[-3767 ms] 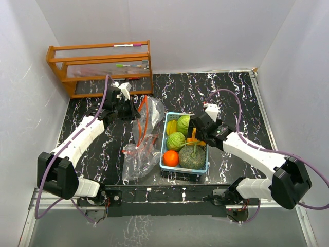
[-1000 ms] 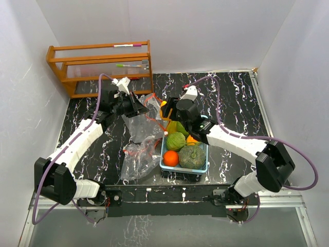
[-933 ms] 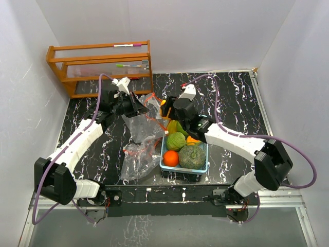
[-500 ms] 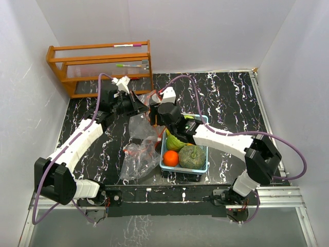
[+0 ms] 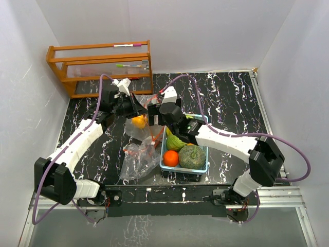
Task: Place the food in the zip-top bag and seal the zipper
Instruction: Place the fake vegetable in the zipper food storage bag, then pick up the fake vegetable from the bin.
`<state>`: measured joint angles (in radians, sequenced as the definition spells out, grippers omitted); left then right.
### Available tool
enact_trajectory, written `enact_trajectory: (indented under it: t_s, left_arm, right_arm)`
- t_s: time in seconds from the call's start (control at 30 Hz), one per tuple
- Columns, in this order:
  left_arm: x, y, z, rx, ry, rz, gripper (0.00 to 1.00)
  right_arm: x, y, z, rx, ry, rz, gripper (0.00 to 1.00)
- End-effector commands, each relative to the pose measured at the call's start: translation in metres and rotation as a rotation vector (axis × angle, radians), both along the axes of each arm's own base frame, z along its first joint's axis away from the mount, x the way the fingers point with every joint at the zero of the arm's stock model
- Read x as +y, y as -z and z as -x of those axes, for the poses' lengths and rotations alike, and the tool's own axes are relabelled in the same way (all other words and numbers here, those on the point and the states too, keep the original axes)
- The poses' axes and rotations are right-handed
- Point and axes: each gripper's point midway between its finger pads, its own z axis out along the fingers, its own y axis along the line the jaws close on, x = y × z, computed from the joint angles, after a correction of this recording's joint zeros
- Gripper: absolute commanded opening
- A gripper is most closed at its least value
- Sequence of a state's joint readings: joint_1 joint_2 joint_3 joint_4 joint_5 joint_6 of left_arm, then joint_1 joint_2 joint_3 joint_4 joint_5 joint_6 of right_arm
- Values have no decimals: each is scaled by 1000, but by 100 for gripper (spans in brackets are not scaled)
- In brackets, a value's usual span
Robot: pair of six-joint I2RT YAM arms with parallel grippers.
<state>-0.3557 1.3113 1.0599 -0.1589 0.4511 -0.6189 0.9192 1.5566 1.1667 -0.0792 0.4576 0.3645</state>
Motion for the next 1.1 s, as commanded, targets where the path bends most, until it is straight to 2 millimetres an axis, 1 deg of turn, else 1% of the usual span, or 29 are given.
enact_trajectory:
  t_s: [0.0, 0.1, 0.17, 0.23, 0.3, 0.4, 0.5, 0.53, 0.67, 0.73, 0.8, 0.93, 1.0, 1.07]
  left_arm:
    - [7, -19, 9, -59, 11, -32, 0]
    - [15, -22, 9, -80, -4, -83, 0]
    - [22, -22, 9, -91, -23, -121, 0]
    - [26, -19, 9, -93, -33, -146, 0]
    - [28, -11, 9, -84, -38, -158, 0]
    - [27, 0, 9, -69, -38, -152, 0]
    - [24, 11, 7, -45, -37, -143, 0]
    - [23, 15, 6, -38, -36, -140, 0]
    - [20, 25, 3, -16, -28, -135, 0]
    - [19, 28, 2, -11, -27, -137, 0]
    - [19, 30, 1, -9, -28, -141, 0]
    - [19, 31, 0, -3, -26, -142, 0]
    - [18, 31, 1, -1, -25, -140, 0]
    - [18, 31, 1, -2, -25, -138, 0]
  right_arm:
    - [-23, -27, -5, -69, 91, -10, 98]
    - [-37, -14, -7, -34, 152, 35, 98]
    - [-41, -10, -5, -19, 159, 45, 98]
    - [-43, -12, 1, -15, 139, 29, 98]
    - [-45, -18, 7, -18, 117, 7, 99]
    - [-54, -16, 19, 12, 101, 26, 98]
    - [-66, -13, 39, 72, 71, 54, 99]
    - [-70, -15, 47, 84, 60, 52, 98]
    - [-87, -17, 83, 158, 68, 59, 98]
    - [-95, -13, 101, 194, 87, 83, 98]
    - [-98, -8, 117, 231, 82, 102, 98]
    - [-95, 1, 144, 297, 52, 89, 98]
    - [-103, 9, 157, 332, 78, 117, 98]
    - [-110, 13, 167, 351, 115, 123, 98]
